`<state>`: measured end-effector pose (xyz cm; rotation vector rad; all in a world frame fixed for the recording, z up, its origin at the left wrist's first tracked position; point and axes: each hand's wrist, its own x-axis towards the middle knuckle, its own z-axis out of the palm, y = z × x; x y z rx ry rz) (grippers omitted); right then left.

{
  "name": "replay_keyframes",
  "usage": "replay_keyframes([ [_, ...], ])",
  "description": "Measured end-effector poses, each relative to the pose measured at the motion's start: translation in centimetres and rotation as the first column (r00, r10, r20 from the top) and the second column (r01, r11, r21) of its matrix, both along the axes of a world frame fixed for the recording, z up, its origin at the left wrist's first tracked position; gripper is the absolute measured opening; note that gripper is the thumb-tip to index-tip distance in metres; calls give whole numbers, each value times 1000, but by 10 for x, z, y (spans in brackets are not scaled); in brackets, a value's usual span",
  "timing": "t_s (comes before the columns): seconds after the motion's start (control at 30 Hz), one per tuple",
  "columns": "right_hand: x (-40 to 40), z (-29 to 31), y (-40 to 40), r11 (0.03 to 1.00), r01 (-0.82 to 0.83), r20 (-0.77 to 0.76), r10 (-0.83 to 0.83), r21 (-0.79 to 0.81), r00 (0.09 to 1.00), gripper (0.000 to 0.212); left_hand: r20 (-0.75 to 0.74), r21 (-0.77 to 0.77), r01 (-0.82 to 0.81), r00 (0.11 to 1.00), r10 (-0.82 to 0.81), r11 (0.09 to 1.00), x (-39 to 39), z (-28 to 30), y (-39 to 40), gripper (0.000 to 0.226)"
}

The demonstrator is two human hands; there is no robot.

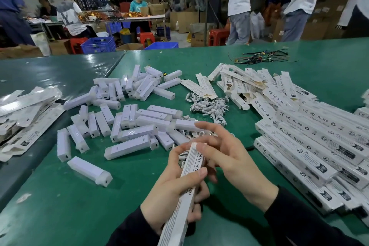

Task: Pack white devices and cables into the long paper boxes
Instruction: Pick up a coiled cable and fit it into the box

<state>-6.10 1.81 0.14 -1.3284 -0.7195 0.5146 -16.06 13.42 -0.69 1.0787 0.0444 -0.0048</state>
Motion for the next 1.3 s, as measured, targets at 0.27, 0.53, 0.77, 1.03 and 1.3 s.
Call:
replay_keyframes([
  [0.27,-5,-11,3,995,101,162,-104,28,981,17,-35,-30,-66,997,65,997,0,-1,3,59],
  [0.53,-27,-8,12,1000,-14,-133,16,19,991,46,23,-22,-449,893,449,893,8,1,3,54],
  [0.77,-37,-3,13,986,-95,-312,48,-136,949,32,79,136,-653,757,649,745,8,-2,15,63],
  [1.03,31,21,-62,683,706,637,-463,-187,616,33,85,173,-676,735,673,716,10,-8,19,50],
  [1.3,62,12,-127,15,929,891,-279,-370,359,33,71,237,-689,715,695,685,12,-14,19,37],
])
